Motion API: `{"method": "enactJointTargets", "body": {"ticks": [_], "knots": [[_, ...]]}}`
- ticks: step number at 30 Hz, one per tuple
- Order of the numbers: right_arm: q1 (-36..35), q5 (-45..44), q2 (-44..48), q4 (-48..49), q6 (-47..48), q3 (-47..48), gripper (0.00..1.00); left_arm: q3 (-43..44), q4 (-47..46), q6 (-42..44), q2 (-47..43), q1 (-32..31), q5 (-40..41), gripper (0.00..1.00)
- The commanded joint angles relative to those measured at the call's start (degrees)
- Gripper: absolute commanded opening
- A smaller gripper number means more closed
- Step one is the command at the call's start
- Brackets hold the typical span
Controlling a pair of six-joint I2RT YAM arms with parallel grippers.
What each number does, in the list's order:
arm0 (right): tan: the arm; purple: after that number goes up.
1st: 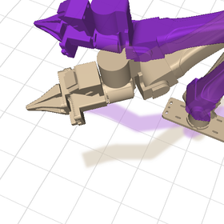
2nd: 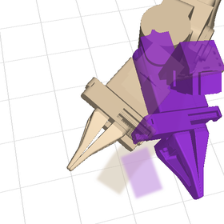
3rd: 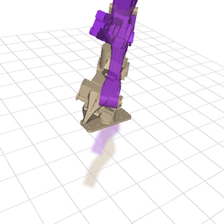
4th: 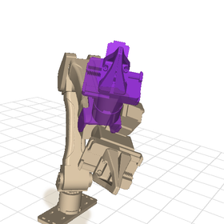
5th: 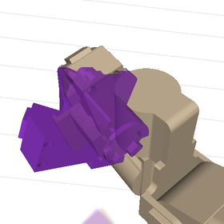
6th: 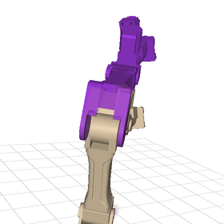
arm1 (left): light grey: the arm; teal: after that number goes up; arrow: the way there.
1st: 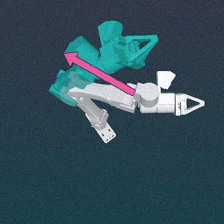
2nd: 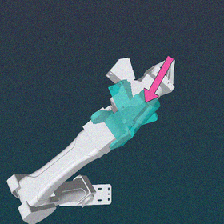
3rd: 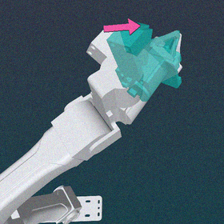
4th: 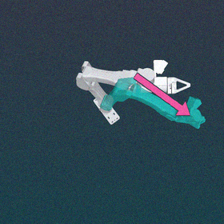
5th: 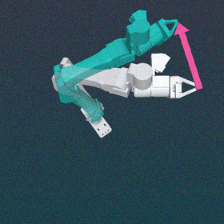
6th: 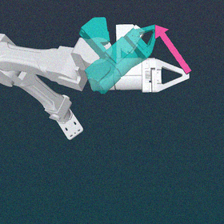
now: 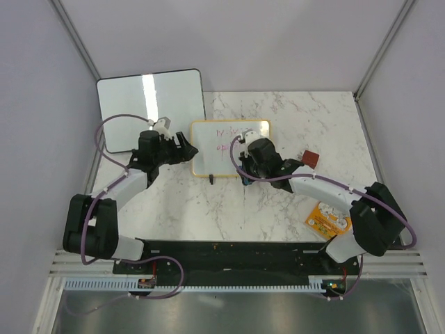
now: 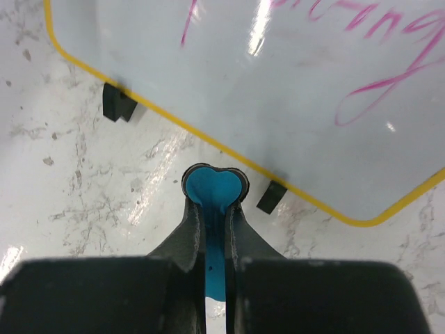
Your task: Erase the whiteboard
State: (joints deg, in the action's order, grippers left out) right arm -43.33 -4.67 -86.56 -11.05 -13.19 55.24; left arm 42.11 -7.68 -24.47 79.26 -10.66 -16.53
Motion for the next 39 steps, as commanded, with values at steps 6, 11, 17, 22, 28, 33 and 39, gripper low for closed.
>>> {"method": "enactJointTargets", "body": {"ticks": [6,11,17,22,28,33,39], "knots": [[5.6,6.8,1.2,7.4,0.7,4.3,0.00,7.1,-26.3,2.1,13.5,2.4,-14.9,0.80],[6.9,7.3,-1.0,9.3,1.4,6.5,0.00,11.5,-33.5,-1.2,21.7,3.8,-23.7,0.79],[8.9,5.0,-3.9,12.7,0.6,7.8,0.00,14.3,-41.4,-5.9,30.0,4.3,-31.8,0.70],[10.4,-0.8,-5.2,16.2,0.4,7.3,0.00,12.1,-41.7,-4.8,28.2,4.4,-30.5,0.47],[11.7,-4.2,-8.7,22.2,2.6,5.5,0.00,10.8,-38.2,-3.1,26.3,4.5,-28.4,0.09],[12.0,-5.7,-12.0,27.0,4.0,4.4,0.00,9.5,-38.8,-4.3,27.7,4.6,-27.7,0.02],[11.8,-1.3,-16.0,31.5,6.2,4.2,0.00,7.3,-40.7,-3.8,28.2,4.9,-29.4,0.02]]}}
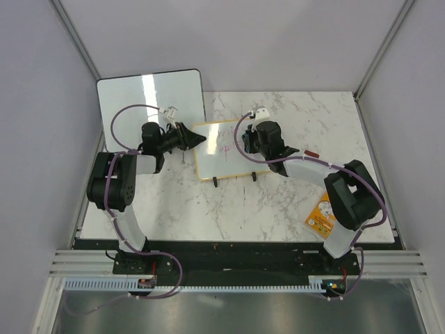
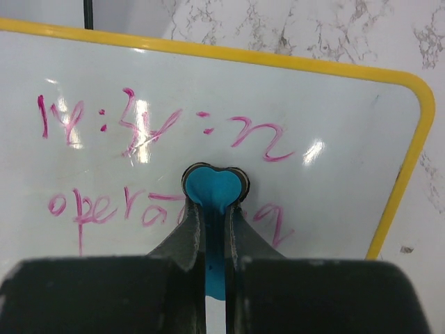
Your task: Erase the whiteboard
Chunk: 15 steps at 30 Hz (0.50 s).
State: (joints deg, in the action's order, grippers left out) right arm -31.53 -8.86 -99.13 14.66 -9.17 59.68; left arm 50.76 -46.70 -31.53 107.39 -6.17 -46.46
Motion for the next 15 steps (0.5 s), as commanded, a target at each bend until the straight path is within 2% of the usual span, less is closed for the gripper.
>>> {"method": "enactJointTargets", "body": {"ticks": [1,11,15], "knots": [[-0.3,4.2,-4.1,6.3,2.4,-0.1,0.00,-1.5,-2.0,3.3,0.2,0.4,0.0,0.02],[-11.4,3.8,-9.2,7.3,8.3,1.4,0.00,-0.8,-3.5,0.5,0.7,0.4,-2.7,0.02],[-15.2,-1.8,-11.1,8.5,8.0,1.1,0.00,-1.0,-3.7,0.2,0.0,0.4,-2.9,0.02]]}}
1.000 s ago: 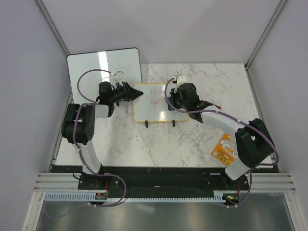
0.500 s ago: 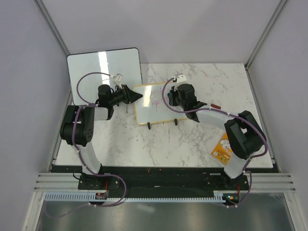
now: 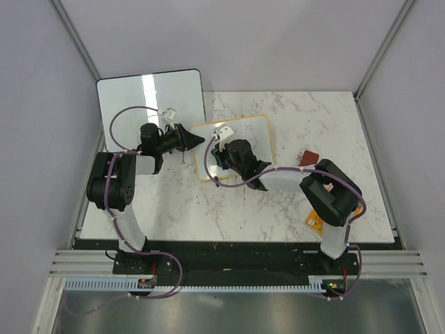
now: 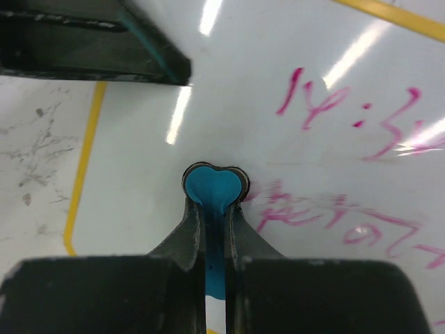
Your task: Erase the whiteboard
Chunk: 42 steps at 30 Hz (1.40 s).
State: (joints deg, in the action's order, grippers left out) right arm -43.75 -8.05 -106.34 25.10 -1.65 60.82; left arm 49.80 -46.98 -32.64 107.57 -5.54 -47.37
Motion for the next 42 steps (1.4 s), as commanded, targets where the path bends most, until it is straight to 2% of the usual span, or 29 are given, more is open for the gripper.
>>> {"method": "enactJointTargets", "body": {"ticks": [1,5,9,23,29,35,37,38,41,42], "knots": [[-3.2,-4.5,-4.4,-1.6,0.1,-0.3,0.00,-0.1,-3.5,1.3,-0.3,-0.3,-2.1,0.02],[-3.1,-21.1,-5.0,-1.4,-3.8,-1.0,0.00,-0.4,-3.5,1.3,-0.6,-0.3,-2.1,0.02],[-0.8,-25.9,-5.5,-4.3,-5.6,0.2,0.00,-0.5,-3.1,1.6,-0.6,-0.3,-2.4,0.02],[15.1,-25.7,-3.3,-8.6,-11.2,-3.3,0.00,-0.2,-1.3,4.0,-0.8,-0.3,-4.2,0.02],[14.4,-20.9,-2.2,-7.2,-10.5,-4.0,0.00,-0.2,-2.6,2.9,0.1,-0.3,-6.1,0.02],[11.8,-20.5,-0.8,-5.6,-9.3,-4.5,0.00,-0.4,-3.1,2.8,-0.3,-1.7,-7.2,0.02],[11.3,-20.0,-0.4,-5.5,-9.2,-4.4,0.00,-0.3,-3.1,2.9,-0.1,-2.0,-7.1,0.09],[11.1,-19.8,-0.4,-5.6,-9.1,-4.2,0.00,0.1,-3.1,2.6,0.3,-2.4,-7.2,0.17],[10.9,-19.4,-0.1,-5.8,-9.0,-4.1,0.00,1.2,-3.2,2.1,1.0,-3.0,-7.4,0.30],[10.9,-19.2,-0.2,-5.7,-8.9,-4.2,0.00,1.3,-3.5,2.0,1.2,-3.2,-7.4,0.32]]}}
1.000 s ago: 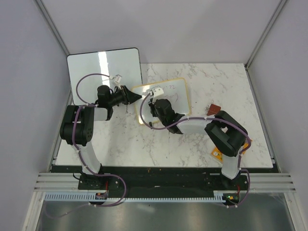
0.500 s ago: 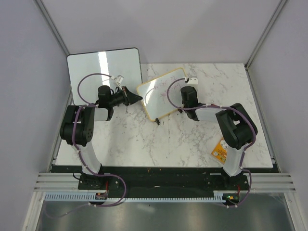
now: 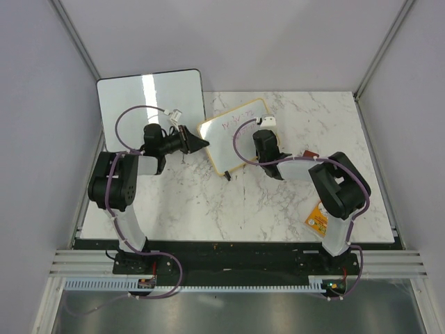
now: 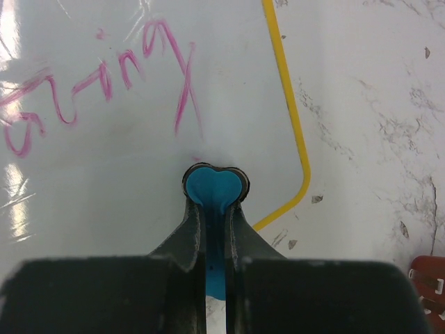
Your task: Erase the whiteboard
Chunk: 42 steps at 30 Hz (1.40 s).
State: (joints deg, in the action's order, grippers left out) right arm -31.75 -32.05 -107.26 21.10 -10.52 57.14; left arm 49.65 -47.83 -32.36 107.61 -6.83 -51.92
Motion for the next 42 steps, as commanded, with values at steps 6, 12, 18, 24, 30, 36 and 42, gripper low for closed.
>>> {"method": "enactJointTargets", "body": {"ticks": [6,12,18,24,30,36,42], "knots": [[-1.2,5.8,0.7,-1.5,0.1,-0.7,0.00,4.3,-3.5,0.2,3.0,-3.3,-2.7,0.43],[-1.2,6.5,0.9,-1.1,0.2,-0.9,0.00,6.6,-6.1,-2.6,6.5,-4.9,-1.8,0.19],[-1.2,6.4,3.3,-1.3,0.9,-1.8,0.00,4.2,-7.0,-3.2,5.9,-5.1,-1.2,0.02],[-1.2,7.7,7.3,-1.3,2.5,-1.8,0.00,1.0,0.3,4.4,1.8,-4.8,0.2,0.02],[-1.2,9.3,8.6,-1.4,3.6,0.0,0.00,-1.7,-0.4,3.5,-1.8,-3.7,-0.8,0.02],[-1.2,9.7,8.2,-0.9,4.1,1.3,0.00,-3.4,3.5,5.5,-3.9,-3.4,-1.3,0.02],[-1.2,11.1,6.1,2.2,5.3,2.8,0.00,-7.7,3.2,4.6,-6.5,-3.2,-2.1,0.02]]}}
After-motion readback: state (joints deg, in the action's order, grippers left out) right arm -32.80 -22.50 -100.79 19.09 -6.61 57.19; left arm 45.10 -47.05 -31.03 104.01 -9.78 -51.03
